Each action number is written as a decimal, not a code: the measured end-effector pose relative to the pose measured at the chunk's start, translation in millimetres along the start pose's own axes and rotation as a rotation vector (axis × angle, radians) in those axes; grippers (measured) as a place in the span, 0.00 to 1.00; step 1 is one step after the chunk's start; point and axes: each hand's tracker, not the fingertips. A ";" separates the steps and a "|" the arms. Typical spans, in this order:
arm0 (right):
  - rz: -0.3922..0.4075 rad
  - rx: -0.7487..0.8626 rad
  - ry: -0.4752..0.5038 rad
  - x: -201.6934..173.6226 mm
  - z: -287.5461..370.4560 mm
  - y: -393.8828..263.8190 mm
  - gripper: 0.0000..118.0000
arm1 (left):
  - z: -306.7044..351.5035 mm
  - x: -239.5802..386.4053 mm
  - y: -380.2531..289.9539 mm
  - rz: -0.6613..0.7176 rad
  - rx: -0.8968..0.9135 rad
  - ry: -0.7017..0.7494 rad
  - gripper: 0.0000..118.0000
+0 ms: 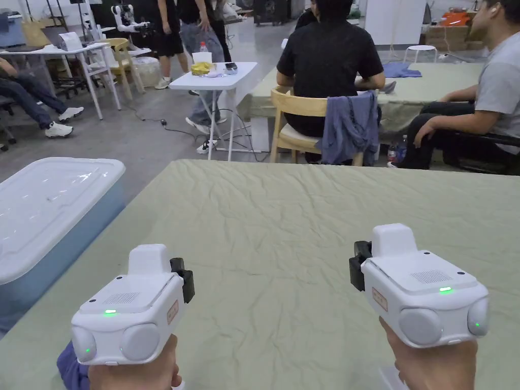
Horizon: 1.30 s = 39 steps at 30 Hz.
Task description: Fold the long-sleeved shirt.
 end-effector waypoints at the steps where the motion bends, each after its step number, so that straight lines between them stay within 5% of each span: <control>1: 0.014 -0.001 0.031 -15.7 -4.0 0.9 0.01 | 4.9 -13.3 -2.7 0.008 0.000 0.028 0.00; 14: 0.121 -0.004 0.276 -145.3 -20.6 -6.0 0.01 | 55.3 -124.4 -45.6 0.059 -0.067 0.229 0.00; 21: 0.133 -0.042 0.293 -155.0 -34.9 -17.7 0.01 | 32.0 -146.2 -44.6 0.049 -0.190 0.163 0.00; 34: 0.150 -0.193 0.250 -151.1 -100.4 -50.1 0.01 | -110.3 -186.5 -47.0 -0.088 -0.654 -0.066 0.00; 36: 0.153 -0.211 0.245 -152.8 -111.2 -53.0 0.01 | -126.8 -189.7 -48.6 -0.110 -0.650 -0.065 0.17; 37: 0.154 -0.218 0.241 -153.3 -116.7 -54.6 0.01 | -133.3 -189.8 -51.2 -0.127 -0.637 -0.046 0.34; 39: 0.152 -0.232 0.237 -154.2 -124.9 -57.3 0.01 | -152.2 -192.4 -56.3 -0.141 -0.656 -0.029 0.41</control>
